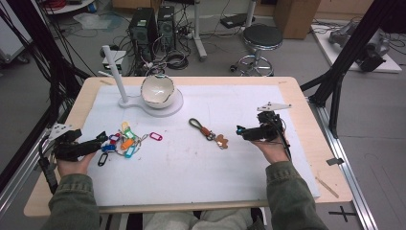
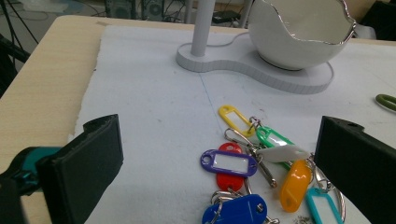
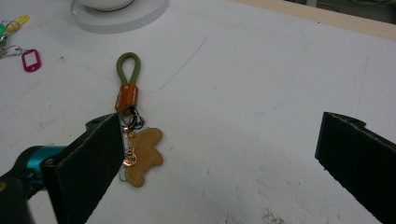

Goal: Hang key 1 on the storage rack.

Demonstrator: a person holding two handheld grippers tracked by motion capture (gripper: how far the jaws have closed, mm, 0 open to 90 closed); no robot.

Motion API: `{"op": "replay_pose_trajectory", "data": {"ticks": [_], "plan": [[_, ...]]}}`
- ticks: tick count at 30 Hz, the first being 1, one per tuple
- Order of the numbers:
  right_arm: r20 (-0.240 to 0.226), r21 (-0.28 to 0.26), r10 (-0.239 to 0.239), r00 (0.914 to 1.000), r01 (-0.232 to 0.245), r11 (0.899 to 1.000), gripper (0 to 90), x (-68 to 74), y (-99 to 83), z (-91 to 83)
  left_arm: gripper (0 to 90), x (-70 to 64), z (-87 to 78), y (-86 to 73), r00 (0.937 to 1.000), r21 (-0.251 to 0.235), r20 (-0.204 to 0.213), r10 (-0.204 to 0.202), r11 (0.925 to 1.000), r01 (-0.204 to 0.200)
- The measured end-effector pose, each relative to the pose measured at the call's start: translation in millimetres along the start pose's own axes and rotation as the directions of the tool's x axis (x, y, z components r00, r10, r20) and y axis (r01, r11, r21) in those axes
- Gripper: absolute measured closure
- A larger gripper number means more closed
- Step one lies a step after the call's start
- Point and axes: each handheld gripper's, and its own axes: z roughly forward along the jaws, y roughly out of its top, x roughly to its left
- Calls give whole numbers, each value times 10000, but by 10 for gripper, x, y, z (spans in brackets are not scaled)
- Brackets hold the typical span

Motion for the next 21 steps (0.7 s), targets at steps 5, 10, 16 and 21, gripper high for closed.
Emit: {"op": "replay_pose_trajectory", "data": {"ticks": [5,10,16,21], "plan": [[-211,183,-93,9997,97,9998,6,46,64,78,17,3,1,0,10000,1,8,-1,10000,1],[-467,415,-126,9988,146,9990,6,103,139,159,18,4,0,0,10000,-4,5,10,10000,-10],[-715,664,-276,9971,323,9973,6,184,240,262,18,7,-1,0,10000,-36,19,-18,10000,18],[-798,892,-475,9957,546,9945,6,236,284,352,18,0,0,-2,10000,3,55,17,10000,-17]]}}
